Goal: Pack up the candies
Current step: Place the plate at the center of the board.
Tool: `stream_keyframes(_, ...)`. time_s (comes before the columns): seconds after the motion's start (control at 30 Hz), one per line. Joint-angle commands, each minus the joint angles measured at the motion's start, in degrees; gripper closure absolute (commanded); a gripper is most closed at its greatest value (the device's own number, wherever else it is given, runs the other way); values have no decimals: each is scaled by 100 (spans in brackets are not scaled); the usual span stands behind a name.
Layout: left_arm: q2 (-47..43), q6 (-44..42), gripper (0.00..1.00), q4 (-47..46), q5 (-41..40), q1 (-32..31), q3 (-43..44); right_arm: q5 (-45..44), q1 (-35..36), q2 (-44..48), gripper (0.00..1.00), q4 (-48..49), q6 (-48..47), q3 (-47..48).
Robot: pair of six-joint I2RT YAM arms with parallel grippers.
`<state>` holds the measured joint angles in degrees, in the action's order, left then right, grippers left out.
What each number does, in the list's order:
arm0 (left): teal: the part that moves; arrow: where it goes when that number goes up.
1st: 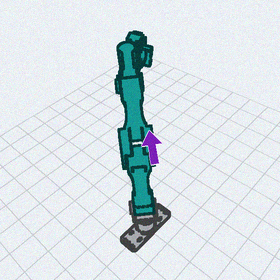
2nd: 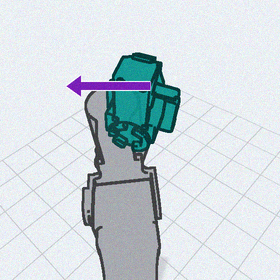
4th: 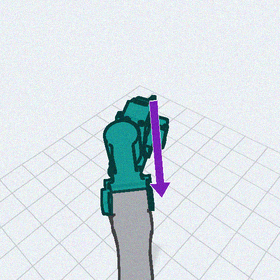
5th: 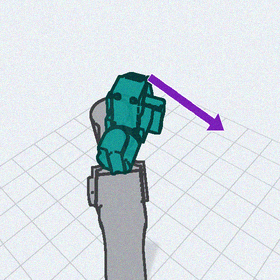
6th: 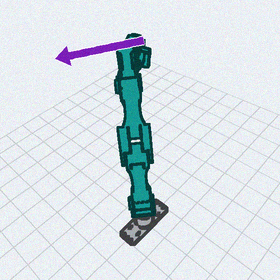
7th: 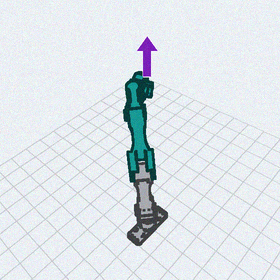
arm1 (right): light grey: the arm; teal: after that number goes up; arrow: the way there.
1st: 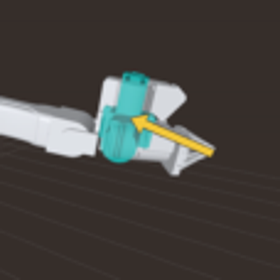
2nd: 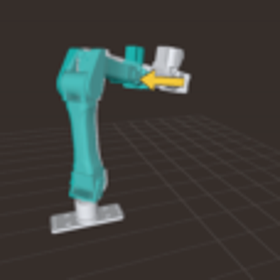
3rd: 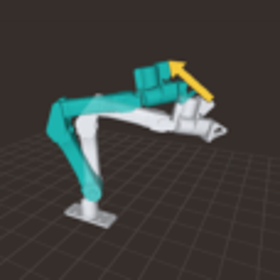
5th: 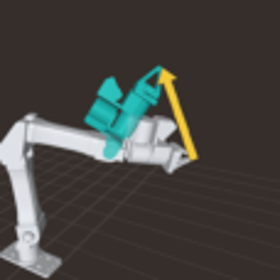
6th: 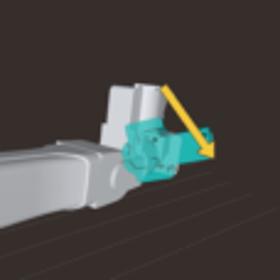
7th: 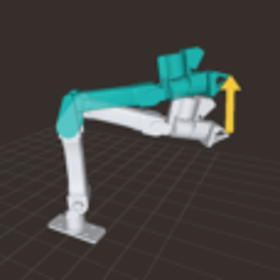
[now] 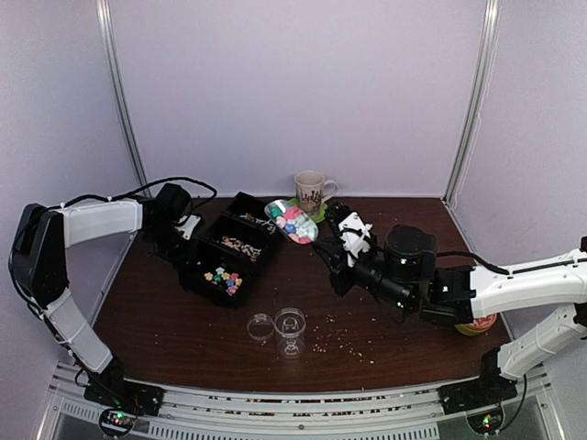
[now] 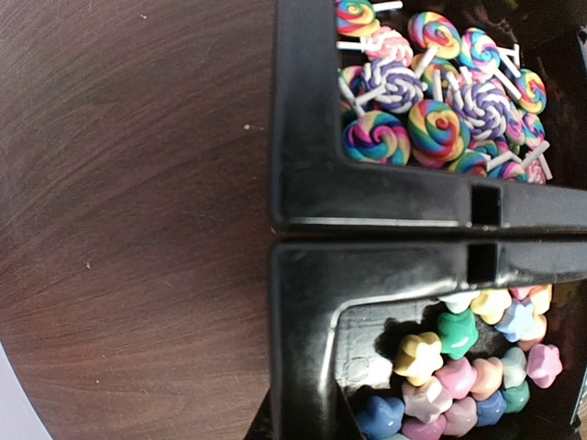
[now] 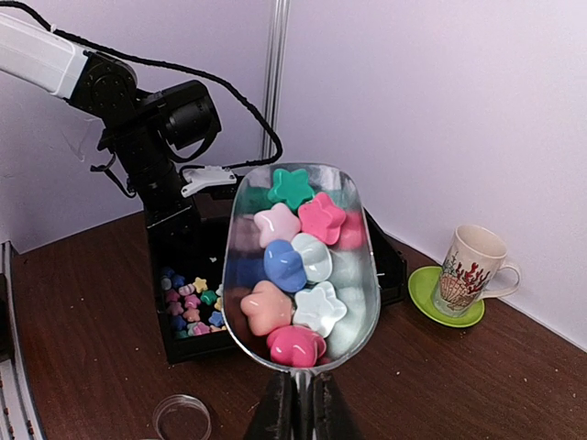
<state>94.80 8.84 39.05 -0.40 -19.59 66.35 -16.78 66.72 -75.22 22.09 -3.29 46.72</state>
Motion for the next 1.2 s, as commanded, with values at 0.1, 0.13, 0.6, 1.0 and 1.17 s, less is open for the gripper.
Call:
stream_keyframes(0.1,135,-34,100,-332,-211,44,275,-155,-35,274,100,66,-25,-116)
stream_keyframes(0.13,154,-37,99,-320,-233,45,274,-159,-31,291,100,67,-23,-120)
stream_keyframes(0.6,366,-48,90,-191,-491,44,286,-221,-32,520,100,35,-20,-220)
stream_keyframes(1.0,317,-8,65,-99,-600,48,335,-313,-30,724,100,-19,-8,-331)
stream_keyframes(1.17,-120,56,45,-57,-474,31,372,-429,-31,869,100,-207,62,-408)
